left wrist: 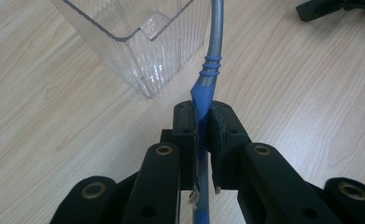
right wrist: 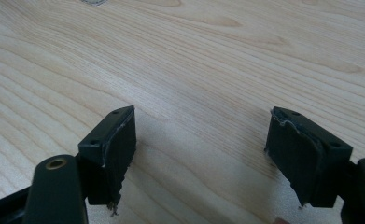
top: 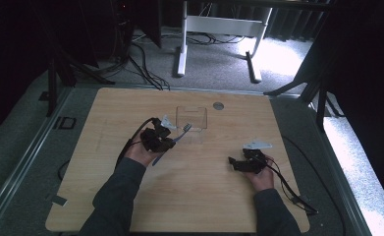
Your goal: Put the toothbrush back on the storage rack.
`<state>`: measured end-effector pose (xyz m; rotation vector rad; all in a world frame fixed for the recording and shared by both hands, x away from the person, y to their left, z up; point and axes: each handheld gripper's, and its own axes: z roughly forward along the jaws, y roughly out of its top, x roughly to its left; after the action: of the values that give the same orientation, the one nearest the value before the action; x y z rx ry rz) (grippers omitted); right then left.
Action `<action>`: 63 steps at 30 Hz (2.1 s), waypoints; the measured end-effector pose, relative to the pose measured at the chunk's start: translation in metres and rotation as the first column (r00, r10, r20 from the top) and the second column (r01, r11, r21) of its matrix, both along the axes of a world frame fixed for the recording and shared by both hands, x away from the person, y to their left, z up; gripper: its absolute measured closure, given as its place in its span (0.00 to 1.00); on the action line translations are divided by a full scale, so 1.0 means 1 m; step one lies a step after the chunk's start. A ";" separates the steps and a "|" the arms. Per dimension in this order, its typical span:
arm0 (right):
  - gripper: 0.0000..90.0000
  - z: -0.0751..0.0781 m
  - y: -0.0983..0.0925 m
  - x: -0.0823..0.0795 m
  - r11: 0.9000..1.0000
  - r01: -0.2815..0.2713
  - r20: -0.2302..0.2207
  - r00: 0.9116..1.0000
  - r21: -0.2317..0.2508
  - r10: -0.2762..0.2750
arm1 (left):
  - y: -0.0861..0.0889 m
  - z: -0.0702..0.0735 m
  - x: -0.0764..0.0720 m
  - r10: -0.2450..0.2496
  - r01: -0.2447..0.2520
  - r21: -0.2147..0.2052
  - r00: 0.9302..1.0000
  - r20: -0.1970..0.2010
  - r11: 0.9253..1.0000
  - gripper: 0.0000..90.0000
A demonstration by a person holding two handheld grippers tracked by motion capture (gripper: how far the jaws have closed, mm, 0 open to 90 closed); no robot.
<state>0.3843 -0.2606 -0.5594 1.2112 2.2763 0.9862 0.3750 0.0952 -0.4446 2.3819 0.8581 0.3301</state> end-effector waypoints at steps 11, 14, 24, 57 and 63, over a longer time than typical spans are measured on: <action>0.27 0.000 0.000 0.000 1.000 -0.001 0.000 1.000 -0.001 0.001 | 0.000 0.002 -0.001 0.016 -0.016 -0.017 1.000 0.018 1.000 0.91; 0.26 0.000 0.000 0.000 1.000 -0.002 0.001 1.000 -0.002 0.002 | 0.001 0.003 0.000 0.019 -0.019 -0.021 1.000 0.023 1.000 0.91; 0.27 0.000 0.000 0.000 1.000 -0.002 0.000 1.000 -0.002 0.002 | 0.002 0.004 0.000 0.026 -0.025 -0.032 0.999 0.029 0.999 0.91; 0.27 0.000 0.000 0.000 1.000 -0.001 -0.001 1.000 -0.001 0.001 | 0.003 0.006 0.001 0.086 -0.079 -0.110 0.994 0.066 0.991 0.91; 0.26 0.000 0.000 0.000 1.000 -0.001 -0.001 1.000 -0.001 0.001 | 0.003 0.007 0.001 0.094 -0.084 -0.123 0.993 0.075 0.989 0.91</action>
<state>0.3842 -0.2606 -0.5593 1.2107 2.2773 0.9855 0.3765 0.0978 -0.4377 2.2094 0.9225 0.3963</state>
